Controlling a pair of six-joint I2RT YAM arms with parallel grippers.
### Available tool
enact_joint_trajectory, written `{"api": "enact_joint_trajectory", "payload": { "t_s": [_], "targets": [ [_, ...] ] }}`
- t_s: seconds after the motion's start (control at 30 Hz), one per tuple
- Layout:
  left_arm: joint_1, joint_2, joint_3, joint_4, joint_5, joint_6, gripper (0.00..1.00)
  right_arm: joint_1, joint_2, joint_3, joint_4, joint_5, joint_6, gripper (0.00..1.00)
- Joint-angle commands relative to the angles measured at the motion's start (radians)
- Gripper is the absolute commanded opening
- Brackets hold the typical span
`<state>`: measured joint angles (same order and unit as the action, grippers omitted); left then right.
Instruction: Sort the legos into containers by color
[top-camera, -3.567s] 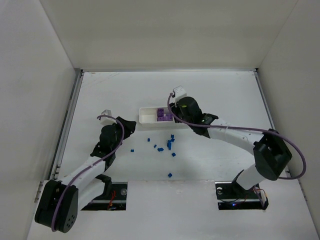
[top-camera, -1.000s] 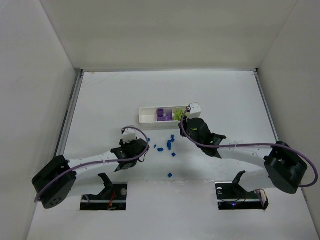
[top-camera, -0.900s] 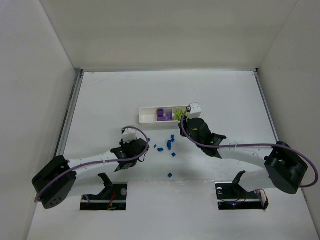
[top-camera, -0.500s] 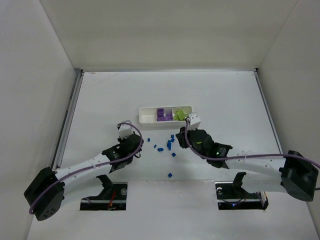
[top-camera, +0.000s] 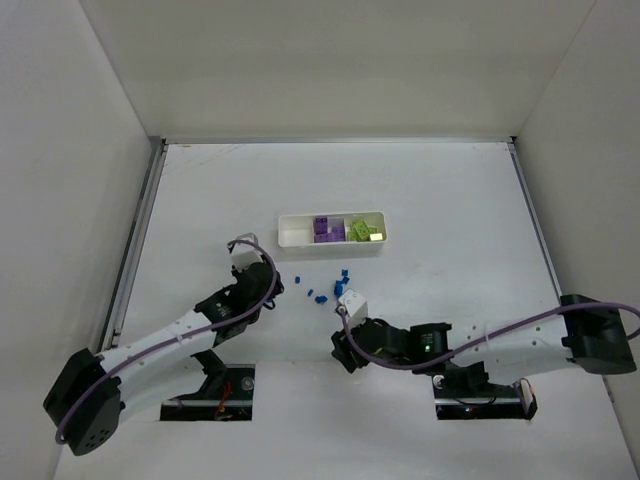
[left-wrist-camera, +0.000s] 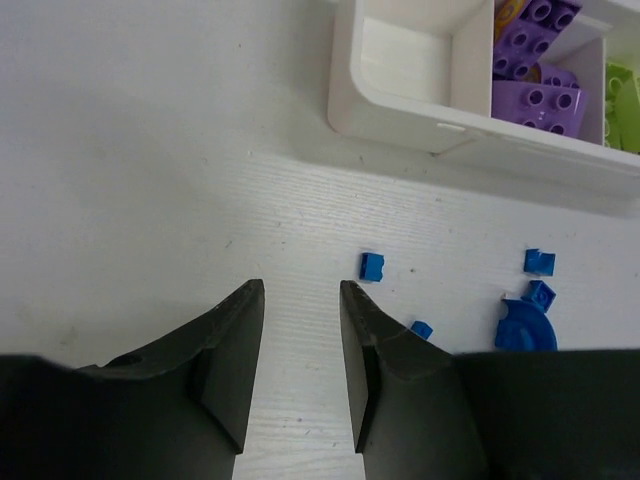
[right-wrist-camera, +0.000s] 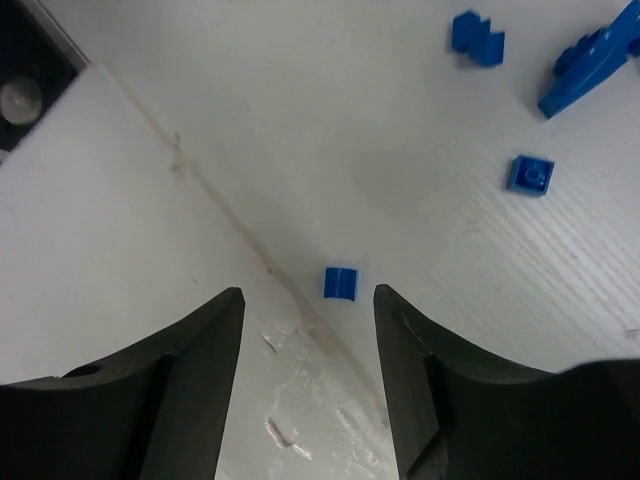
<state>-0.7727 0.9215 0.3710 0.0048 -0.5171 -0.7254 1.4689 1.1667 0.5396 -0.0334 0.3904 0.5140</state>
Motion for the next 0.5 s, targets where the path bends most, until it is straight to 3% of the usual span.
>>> {"api": "enact_joint_trajectory", "payload": {
  "t_s": [0.0, 0.47],
  "targets": [
    [-0.021, -0.070, 0.006, -0.092, -0.086, 0.006, 0.35, 0.001, 0.060, 0.028, -0.033, -0.031, 0.034, 0.61],
    [-0.066, -0.145, -0.026, -0.201, -0.118, -0.055, 0.38, -0.015, 0.258, 0.102, -0.016, -0.050, 0.014, 0.45]
  ]
}}
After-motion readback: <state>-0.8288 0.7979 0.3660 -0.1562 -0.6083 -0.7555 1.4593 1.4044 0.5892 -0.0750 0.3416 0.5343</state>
